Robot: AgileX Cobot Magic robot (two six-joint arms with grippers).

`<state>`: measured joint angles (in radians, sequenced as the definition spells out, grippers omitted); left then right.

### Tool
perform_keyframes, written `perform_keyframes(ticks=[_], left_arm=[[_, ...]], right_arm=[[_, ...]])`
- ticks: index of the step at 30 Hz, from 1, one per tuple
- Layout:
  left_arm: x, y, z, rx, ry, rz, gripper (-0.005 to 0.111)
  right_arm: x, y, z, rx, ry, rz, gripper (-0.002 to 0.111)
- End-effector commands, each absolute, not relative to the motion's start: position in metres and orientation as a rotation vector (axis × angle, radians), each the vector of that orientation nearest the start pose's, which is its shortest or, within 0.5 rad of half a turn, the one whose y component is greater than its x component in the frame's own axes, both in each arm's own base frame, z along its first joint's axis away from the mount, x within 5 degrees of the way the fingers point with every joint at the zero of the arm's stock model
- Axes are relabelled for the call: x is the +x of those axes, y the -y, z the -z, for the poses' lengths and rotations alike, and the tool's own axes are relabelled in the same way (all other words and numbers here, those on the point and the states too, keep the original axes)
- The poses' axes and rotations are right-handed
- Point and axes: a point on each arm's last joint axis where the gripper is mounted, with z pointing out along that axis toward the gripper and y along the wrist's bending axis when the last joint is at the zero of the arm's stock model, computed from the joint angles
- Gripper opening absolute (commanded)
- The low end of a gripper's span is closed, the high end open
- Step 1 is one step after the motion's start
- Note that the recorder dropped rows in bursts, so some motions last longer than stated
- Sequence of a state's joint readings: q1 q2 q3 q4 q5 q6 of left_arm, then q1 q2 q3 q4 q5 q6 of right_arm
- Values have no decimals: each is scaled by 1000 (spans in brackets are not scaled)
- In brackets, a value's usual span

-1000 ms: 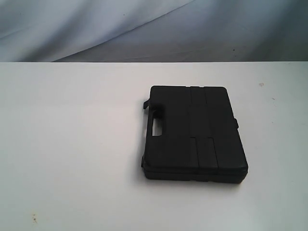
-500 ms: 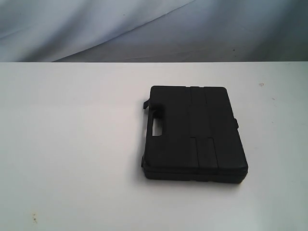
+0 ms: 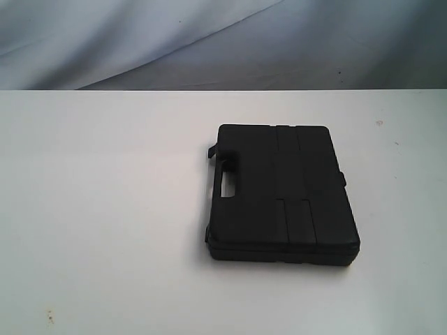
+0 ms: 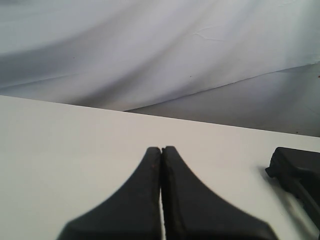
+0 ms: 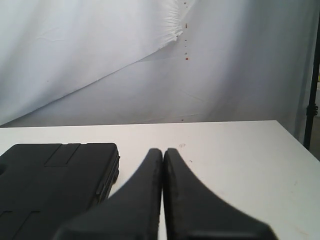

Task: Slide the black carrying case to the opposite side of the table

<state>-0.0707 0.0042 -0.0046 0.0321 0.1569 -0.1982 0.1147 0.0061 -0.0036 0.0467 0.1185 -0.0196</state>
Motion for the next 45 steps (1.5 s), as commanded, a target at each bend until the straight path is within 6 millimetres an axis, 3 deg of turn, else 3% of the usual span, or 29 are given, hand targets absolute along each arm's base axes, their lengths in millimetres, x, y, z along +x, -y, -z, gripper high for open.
perform_keyframes(ticks=[1,31,34,37,42,45], left_arm=[[56,4,-199,-79,-1638,179,0],[56,4,-200,-79,-1631,180,0],[56,4,-203,-129,-1599,244,0],[56,5,-205,-298,-1557,433,0],[43,6,-273,-355,-1376,595,0],[52,8,-291,-341,-1449,568,0]], right_arm=[[56,-7,-202,-64,-1601,-116,0],[56,-7,-202,-64,-1601,-116,0],[56,-7,-202,-64,-1601,-116,0],[56,-7,-202,-64,-1601,-116,0],[56,-7,-202,-64,-1601,-116,0],[56,-7,-202,-64,-1601,-116,0]])
